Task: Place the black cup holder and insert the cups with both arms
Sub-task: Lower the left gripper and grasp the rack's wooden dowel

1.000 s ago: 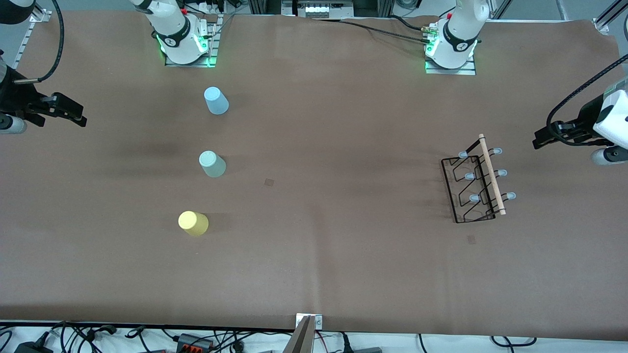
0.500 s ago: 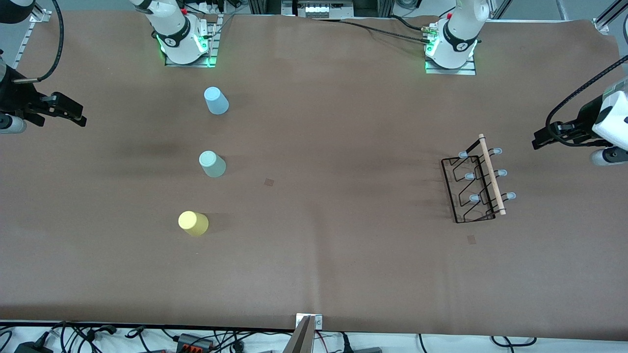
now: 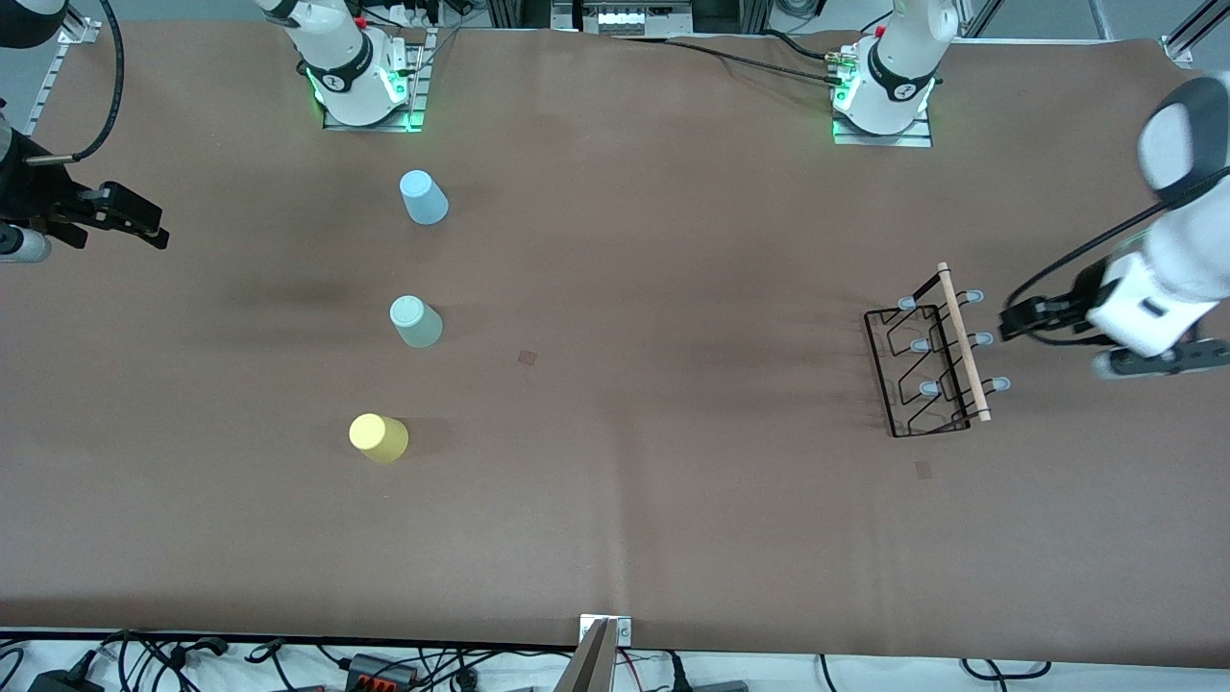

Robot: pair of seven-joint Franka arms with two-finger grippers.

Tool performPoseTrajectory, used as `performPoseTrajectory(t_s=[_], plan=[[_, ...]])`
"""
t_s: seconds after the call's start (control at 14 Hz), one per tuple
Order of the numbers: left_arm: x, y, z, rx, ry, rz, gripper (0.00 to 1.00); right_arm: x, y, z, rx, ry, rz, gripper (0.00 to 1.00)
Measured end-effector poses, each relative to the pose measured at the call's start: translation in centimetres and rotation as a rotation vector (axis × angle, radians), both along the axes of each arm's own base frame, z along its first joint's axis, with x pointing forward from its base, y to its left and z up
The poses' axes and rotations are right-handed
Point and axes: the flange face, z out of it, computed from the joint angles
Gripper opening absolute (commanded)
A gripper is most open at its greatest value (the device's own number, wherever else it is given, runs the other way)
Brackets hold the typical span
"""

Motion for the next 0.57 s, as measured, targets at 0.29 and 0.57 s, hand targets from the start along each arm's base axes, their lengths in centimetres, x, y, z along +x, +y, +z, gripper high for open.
performPoseTrajectory(t_s=[0.29,0.57], plan=[[-1.6,-3.1,-5.8,-0.008,0.006,-0.051,0.94,0.0,0.0,-0.1,0.000,0.001,0.000,1.00],[-2.7,-2.9,-9.2,0.011,-0.023,-0.067,0.81,0.0,0.0,-0.1,0.000,0.002,0.000,1.00]])
